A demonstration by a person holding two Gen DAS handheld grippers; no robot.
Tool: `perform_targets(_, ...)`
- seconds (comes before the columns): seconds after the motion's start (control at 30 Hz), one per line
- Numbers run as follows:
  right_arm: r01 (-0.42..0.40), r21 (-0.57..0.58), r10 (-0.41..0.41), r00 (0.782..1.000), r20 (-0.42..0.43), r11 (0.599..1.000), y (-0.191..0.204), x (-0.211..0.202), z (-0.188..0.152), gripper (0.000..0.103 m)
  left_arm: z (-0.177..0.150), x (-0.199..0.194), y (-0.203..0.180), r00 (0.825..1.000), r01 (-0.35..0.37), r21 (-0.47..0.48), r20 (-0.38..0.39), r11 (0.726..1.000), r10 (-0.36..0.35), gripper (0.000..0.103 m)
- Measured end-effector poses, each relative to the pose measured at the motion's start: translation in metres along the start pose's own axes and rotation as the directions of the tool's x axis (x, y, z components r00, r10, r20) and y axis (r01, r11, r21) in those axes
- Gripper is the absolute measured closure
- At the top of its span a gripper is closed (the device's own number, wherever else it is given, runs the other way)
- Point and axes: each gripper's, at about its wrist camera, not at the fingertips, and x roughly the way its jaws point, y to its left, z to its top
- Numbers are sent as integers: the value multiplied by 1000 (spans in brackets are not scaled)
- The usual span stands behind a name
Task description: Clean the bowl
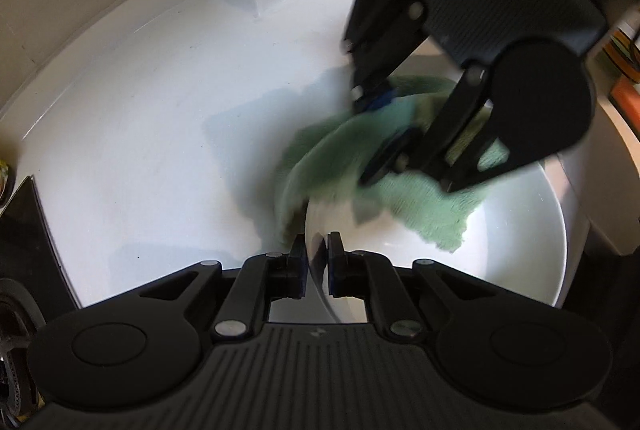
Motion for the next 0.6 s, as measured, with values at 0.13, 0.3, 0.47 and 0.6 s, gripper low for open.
perform_targets(0.13, -36, 93, 32, 999, 42, 995, -10, 1, -4, 84, -12, -9, 4, 999, -26, -149, 20, 988, 29, 95)
perform_targets(0.3, -44, 277, 18, 995, 96, 960, -18, 1, -25, 88, -36, -20, 2, 997, -63, -329, 23, 942, 74, 95)
perform_targets(0.47, -14, 371, -20, 996, 88, 929, -2, 3, -32, 88, -41, -24, 7, 997, -54, -273, 41, 960, 68, 96)
perform_targets(0.6, -61, 260, 60, 998, 11, 964, 7, 1, -37, 88, -29, -13, 5, 999, -13, -136, 31, 991, 18, 97)
